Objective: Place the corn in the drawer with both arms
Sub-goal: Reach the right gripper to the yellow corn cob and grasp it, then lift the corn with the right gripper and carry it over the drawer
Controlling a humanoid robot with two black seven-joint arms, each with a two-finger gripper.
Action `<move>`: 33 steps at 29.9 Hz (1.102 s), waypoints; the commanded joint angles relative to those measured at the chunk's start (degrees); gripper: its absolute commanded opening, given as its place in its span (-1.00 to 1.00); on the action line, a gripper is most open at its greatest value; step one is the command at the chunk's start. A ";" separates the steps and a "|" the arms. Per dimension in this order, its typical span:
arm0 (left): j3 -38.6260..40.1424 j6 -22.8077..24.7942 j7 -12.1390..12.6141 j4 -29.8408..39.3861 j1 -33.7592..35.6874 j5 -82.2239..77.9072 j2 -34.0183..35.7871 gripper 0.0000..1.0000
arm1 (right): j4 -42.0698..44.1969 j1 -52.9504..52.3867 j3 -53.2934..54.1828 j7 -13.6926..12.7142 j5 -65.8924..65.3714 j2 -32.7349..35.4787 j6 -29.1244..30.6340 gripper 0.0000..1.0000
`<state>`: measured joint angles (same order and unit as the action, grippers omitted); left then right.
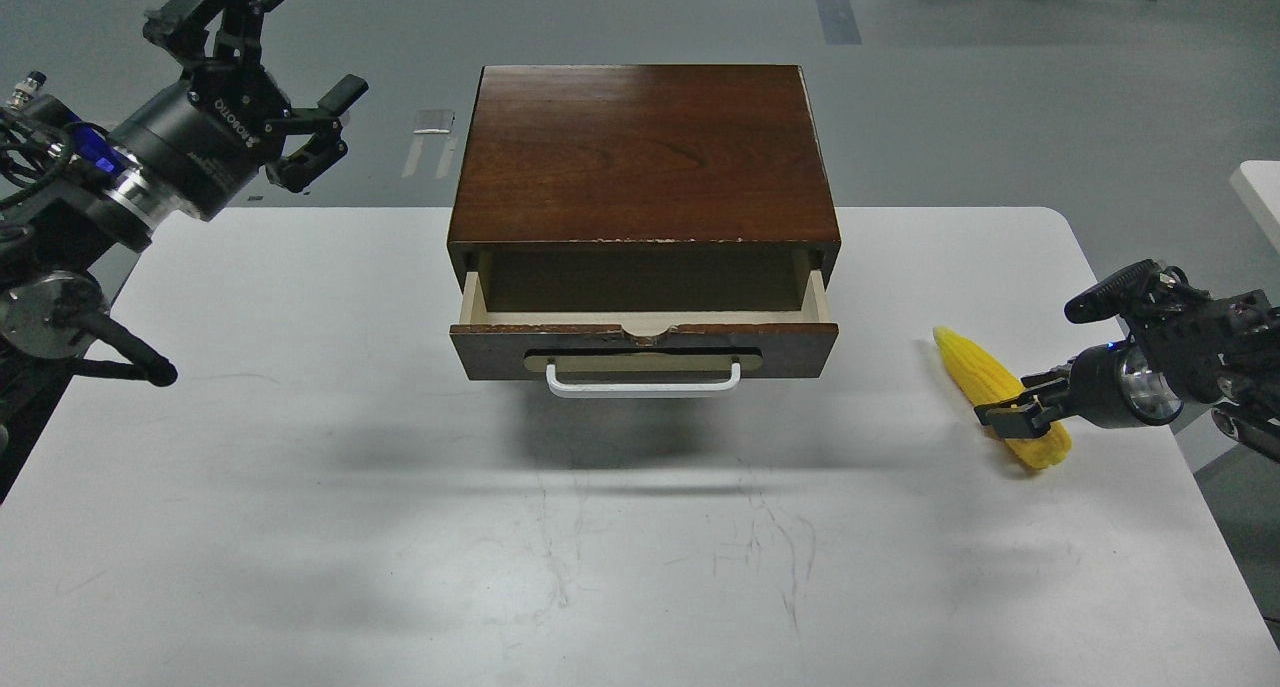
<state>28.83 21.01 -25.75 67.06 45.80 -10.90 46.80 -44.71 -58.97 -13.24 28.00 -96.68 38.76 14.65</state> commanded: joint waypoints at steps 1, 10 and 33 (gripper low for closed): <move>0.00 0.00 0.00 0.00 -0.01 0.00 0.05 0.97 | -0.03 0.17 0.06 0.00 0.00 0.00 -0.59 0.10; 0.09 0.00 0.00 0.00 -0.01 -0.09 0.05 0.97 | -0.64 -1.58 0.59 0.00 0.27 0.70 -0.06 -0.86; 0.44 0.62 0.18 1.32 0.17 -0.09 1.98 0.97 | -10.74 -44.21 -6.79 0.00 1.15 -19.77 6.45 -0.85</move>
<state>29.28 21.71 -25.66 67.85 45.99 -10.99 48.52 -53.55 -101.51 -19.14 28.00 -95.47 22.80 21.37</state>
